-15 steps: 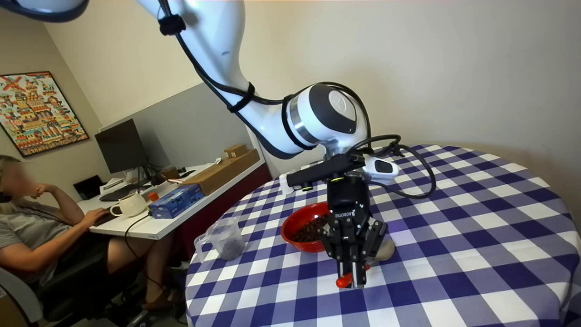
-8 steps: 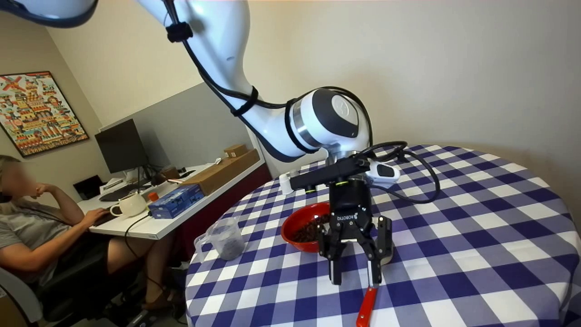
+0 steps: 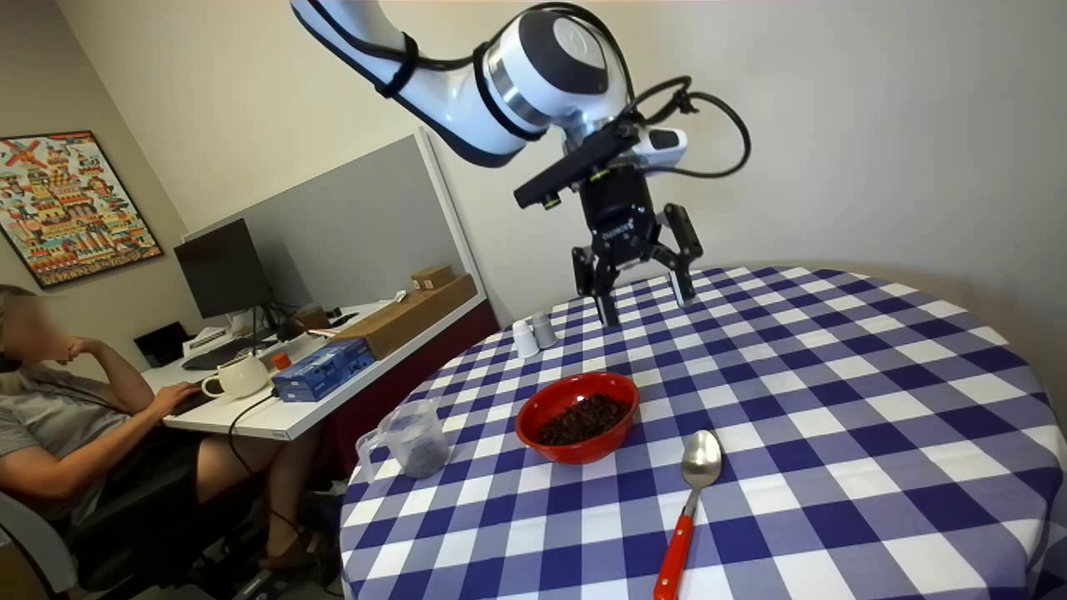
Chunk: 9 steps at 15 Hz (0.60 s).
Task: Put the spoon in the red bowl then take it out of the bowl and set it down on the table
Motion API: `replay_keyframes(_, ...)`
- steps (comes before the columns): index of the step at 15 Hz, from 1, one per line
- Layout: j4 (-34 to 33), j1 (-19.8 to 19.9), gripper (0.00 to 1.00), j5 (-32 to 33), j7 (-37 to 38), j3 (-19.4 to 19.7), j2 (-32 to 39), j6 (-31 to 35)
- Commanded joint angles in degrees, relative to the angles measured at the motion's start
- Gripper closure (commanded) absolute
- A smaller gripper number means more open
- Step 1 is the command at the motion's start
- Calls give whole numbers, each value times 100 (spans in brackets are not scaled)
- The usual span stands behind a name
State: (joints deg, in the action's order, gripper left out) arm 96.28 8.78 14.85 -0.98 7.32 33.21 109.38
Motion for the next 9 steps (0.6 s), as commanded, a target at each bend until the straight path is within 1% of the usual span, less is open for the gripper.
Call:
replay_keyframes(1, 357, -423, 0, 286, 659, 91, -945, 205)
replay_keyframes(3, 587, -627, 0, 436, 1053, 60, -1446, 156)
replay_keyframes(5, 843, -725, 0, 479, 1230, -1, -1884, 96)
replay_keyframes(9, 1386, -643, 0, 256, 903, -96, -2660, -83)
